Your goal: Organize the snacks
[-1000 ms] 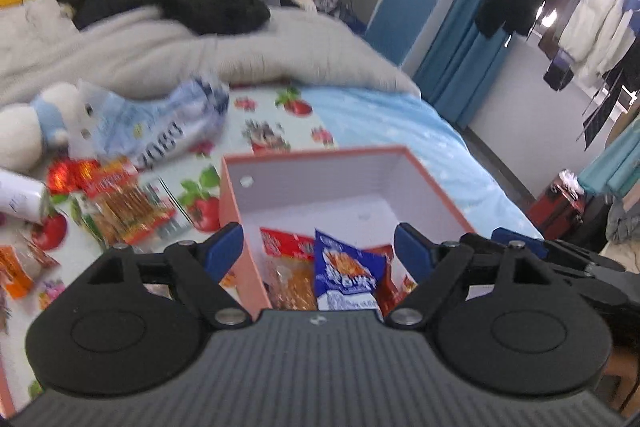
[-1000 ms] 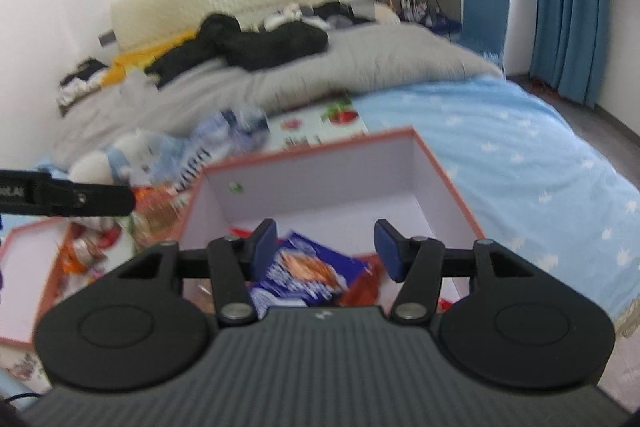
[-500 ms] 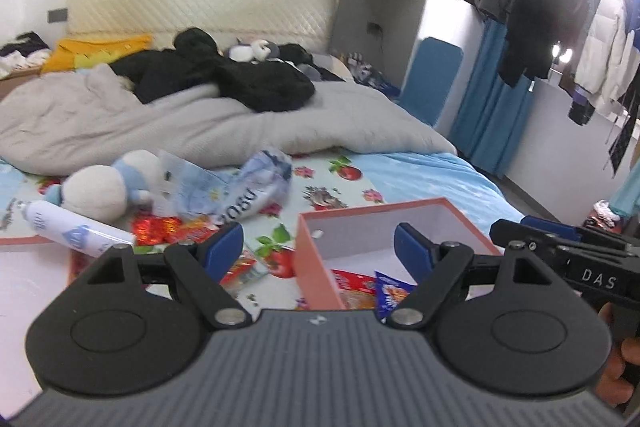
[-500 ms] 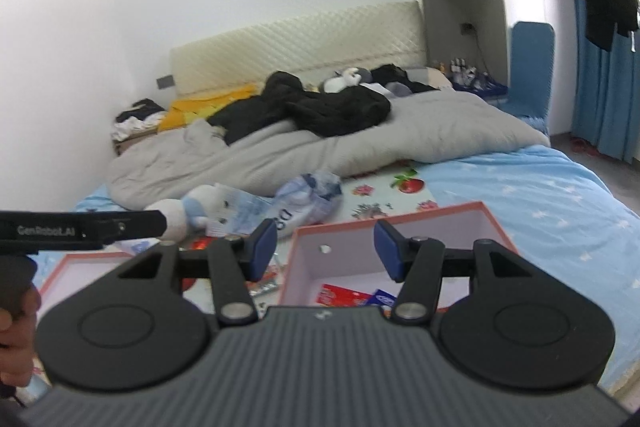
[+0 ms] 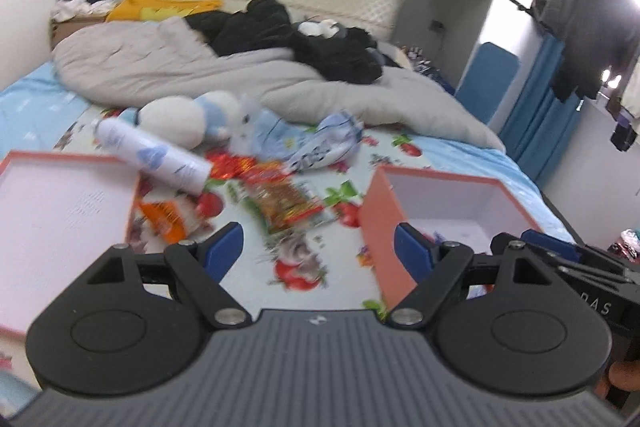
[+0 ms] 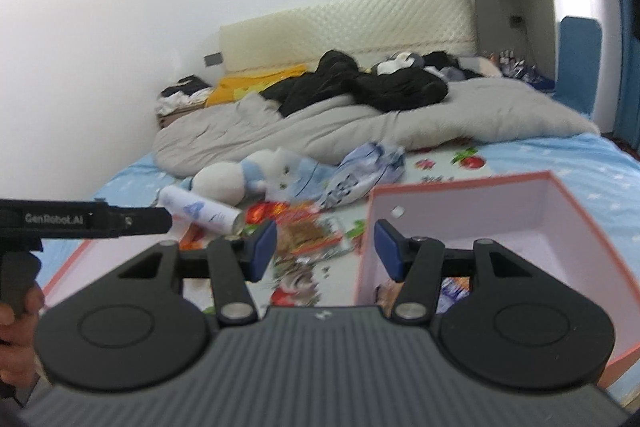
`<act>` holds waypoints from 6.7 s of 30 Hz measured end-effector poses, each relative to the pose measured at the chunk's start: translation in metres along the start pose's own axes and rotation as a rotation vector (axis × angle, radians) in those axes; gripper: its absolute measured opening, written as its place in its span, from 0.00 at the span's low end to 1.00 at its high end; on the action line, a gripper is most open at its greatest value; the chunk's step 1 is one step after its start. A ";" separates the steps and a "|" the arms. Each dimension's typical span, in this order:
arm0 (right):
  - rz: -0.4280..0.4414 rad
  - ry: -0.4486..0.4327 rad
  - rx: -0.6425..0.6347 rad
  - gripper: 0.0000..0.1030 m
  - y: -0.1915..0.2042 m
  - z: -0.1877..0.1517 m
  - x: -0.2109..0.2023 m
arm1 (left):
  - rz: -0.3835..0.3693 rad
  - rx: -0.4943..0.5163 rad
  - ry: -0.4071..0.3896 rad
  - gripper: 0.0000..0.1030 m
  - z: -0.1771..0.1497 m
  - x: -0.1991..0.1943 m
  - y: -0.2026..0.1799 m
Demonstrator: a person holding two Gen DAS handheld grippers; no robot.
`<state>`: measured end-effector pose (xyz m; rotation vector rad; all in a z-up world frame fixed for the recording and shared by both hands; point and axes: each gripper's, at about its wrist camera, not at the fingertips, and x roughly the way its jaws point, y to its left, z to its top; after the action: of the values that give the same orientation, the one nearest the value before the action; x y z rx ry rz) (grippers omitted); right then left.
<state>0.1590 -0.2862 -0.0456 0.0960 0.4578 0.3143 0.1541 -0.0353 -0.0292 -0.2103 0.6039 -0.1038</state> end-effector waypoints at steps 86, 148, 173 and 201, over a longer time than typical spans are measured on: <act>-0.316 0.128 -0.878 0.02 0.123 -0.124 0.239 | 0.208 -0.383 0.088 0.33 -0.056 0.192 0.158; 0.071 0.419 -0.318 0.85 0.088 -0.155 0.127 | 0.109 -0.217 0.251 0.70 -0.137 0.078 0.107; 0.096 0.382 -0.246 0.15 0.094 -0.149 0.112 | 0.094 -0.175 0.253 0.57 -0.144 0.092 0.097; 0.060 0.256 0.017 0.15 0.060 -0.037 0.057 | 0.028 -0.155 0.136 0.48 -0.043 0.035 0.051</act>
<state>0.1743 -0.2105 -0.0926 0.0861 0.7127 0.3840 0.1597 0.0013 -0.0946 -0.3470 0.7509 -0.0447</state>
